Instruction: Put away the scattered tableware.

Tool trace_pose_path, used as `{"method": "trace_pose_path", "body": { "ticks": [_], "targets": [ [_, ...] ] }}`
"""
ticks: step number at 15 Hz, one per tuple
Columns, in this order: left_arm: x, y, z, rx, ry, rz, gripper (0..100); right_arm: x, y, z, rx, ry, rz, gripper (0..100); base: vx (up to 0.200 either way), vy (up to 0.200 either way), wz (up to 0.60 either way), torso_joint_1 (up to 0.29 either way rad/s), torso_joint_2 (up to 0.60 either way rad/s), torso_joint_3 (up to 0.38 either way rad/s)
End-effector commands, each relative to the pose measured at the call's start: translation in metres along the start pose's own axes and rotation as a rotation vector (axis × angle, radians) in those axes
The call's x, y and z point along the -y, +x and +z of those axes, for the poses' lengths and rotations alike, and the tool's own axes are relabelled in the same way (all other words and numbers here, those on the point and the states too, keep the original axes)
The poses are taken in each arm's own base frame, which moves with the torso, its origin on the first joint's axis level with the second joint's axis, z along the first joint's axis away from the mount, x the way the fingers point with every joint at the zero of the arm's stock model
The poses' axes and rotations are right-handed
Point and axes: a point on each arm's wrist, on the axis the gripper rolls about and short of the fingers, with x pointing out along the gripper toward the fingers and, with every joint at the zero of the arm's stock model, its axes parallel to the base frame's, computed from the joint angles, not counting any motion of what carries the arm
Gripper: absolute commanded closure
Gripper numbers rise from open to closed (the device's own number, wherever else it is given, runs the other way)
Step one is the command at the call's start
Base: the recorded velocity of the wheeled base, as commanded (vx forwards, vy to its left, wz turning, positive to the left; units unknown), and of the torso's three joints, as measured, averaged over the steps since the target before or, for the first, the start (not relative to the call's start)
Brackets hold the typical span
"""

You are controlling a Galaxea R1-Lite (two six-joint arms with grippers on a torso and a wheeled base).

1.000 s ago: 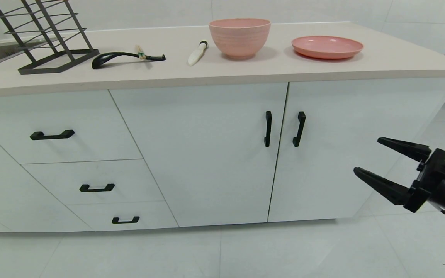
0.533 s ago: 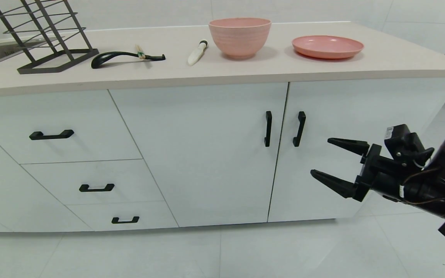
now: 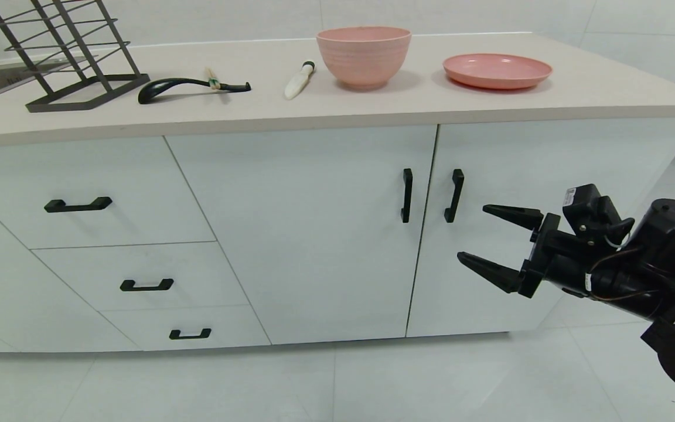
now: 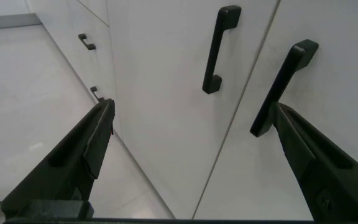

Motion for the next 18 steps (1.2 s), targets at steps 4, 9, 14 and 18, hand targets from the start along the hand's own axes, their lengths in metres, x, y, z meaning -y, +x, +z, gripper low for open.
{"method": "trace_pose_path", "body": {
  "ticks": [4,9,14,18],
  "targets": [
    [-0.03,0.103,0.014,-0.234,-0.068,-0.274,0,-0.004,-0.005,0.004,0.004,0.0,0.001,0,0.0,0.0,0.0,0.0,0.0,0.0],
    [-0.001,0.187,-0.011,-0.206,-0.109,-0.573,0,-0.006,-0.007,0.003,-0.003,0.007,0.006,0,0.0,0.0,0.0,0.0,0.0,0.0],
    [0.031,0.232,-0.039,-0.081,-0.131,-0.933,0,-0.01,-0.011,0.004,-0.007,0.007,0.007,0,0.0,0.0,0.0,0.0,0.0,0.0],
    [0.058,0.279,-0.054,0.035,-0.127,-1.113,0,-0.007,-0.008,0.002,-0.004,0.003,0.006,0,0.0,0.0,0.0,0.0,0.0,0.0]
  ]
}}
